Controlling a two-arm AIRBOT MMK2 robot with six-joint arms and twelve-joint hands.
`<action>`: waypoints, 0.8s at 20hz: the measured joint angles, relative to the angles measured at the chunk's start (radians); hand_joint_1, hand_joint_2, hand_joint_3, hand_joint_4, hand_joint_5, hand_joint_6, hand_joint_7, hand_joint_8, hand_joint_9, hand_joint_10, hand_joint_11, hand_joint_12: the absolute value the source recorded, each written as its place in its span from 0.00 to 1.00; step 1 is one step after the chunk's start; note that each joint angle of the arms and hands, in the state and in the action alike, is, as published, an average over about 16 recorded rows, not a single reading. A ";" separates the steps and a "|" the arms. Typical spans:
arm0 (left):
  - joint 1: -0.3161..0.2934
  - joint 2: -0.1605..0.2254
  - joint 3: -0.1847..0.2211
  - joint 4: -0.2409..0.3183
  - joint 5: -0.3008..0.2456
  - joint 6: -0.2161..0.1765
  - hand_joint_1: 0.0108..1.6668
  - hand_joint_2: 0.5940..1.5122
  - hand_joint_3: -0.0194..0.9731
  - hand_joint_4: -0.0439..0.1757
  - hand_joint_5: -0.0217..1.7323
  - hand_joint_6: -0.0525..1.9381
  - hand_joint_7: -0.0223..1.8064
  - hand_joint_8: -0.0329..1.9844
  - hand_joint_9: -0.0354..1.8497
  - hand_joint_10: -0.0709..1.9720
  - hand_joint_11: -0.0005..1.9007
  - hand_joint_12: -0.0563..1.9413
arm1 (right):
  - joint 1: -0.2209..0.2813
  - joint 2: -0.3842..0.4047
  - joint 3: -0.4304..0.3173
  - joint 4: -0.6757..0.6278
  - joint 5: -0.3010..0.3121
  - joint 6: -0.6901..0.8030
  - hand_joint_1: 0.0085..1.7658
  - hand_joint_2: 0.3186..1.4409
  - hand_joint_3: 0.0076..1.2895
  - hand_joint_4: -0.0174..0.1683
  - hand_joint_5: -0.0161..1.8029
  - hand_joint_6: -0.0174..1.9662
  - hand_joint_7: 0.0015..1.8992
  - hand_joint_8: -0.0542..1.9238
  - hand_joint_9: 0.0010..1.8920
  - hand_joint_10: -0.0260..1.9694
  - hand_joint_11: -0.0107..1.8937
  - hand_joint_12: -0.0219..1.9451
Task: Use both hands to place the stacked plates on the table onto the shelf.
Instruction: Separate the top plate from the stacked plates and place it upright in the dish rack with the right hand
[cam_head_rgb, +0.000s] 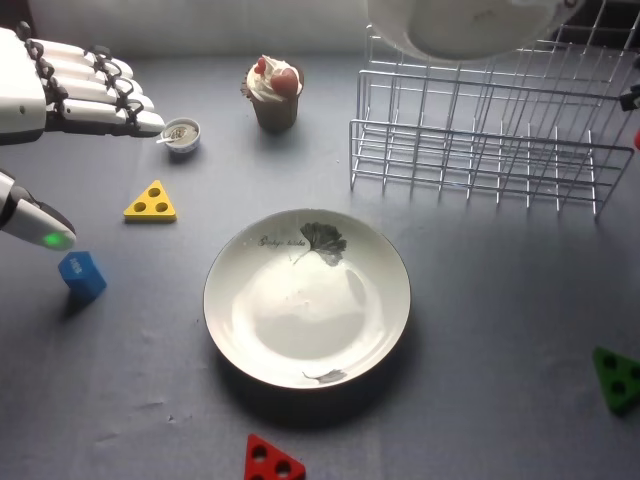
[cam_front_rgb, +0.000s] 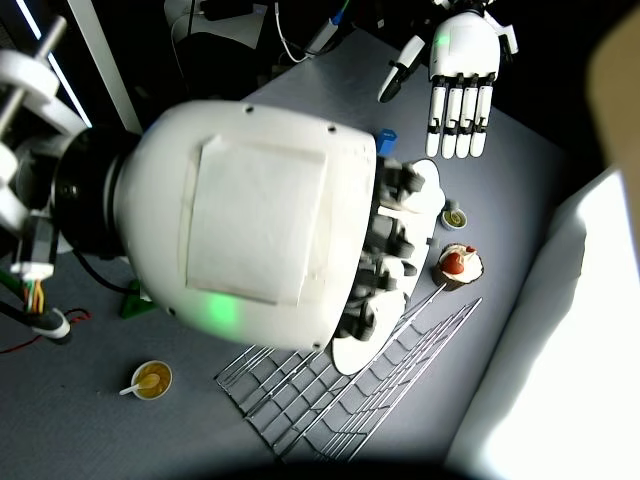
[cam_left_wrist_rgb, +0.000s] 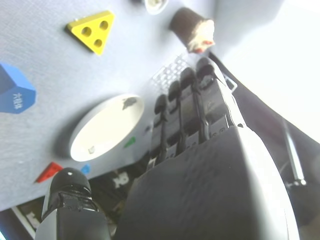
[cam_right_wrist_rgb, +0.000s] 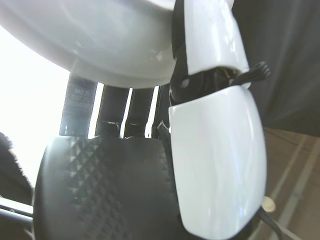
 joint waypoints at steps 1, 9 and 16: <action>-0.001 0.000 0.000 0.001 0.000 0.000 0.06 0.45 0.02 0.21 0.09 0.03 0.11 0.02 0.12 0.04 0.09 0.03 | 0.003 0.000 0.005 0.014 -0.009 0.004 0.84 0.54 0.01 0.06 0.49 0.51 0.54 0.39 0.60 0.35 0.52 0.71; -0.004 -0.002 0.000 0.008 0.001 -0.002 0.04 0.45 0.02 0.21 0.10 0.03 0.11 0.02 0.12 0.04 0.09 0.03 | 0.024 -0.001 0.034 0.105 -0.075 0.035 0.84 0.55 0.01 0.06 0.48 0.51 0.54 0.40 0.58 0.37 0.51 0.71; -0.004 -0.003 0.000 0.014 0.001 -0.006 0.04 0.45 0.02 0.21 0.09 0.03 0.11 0.02 0.12 0.04 0.09 0.03 | 0.034 -0.009 0.062 0.158 -0.105 0.053 0.84 0.56 0.01 0.06 0.49 0.50 0.55 0.37 0.59 0.33 0.51 0.71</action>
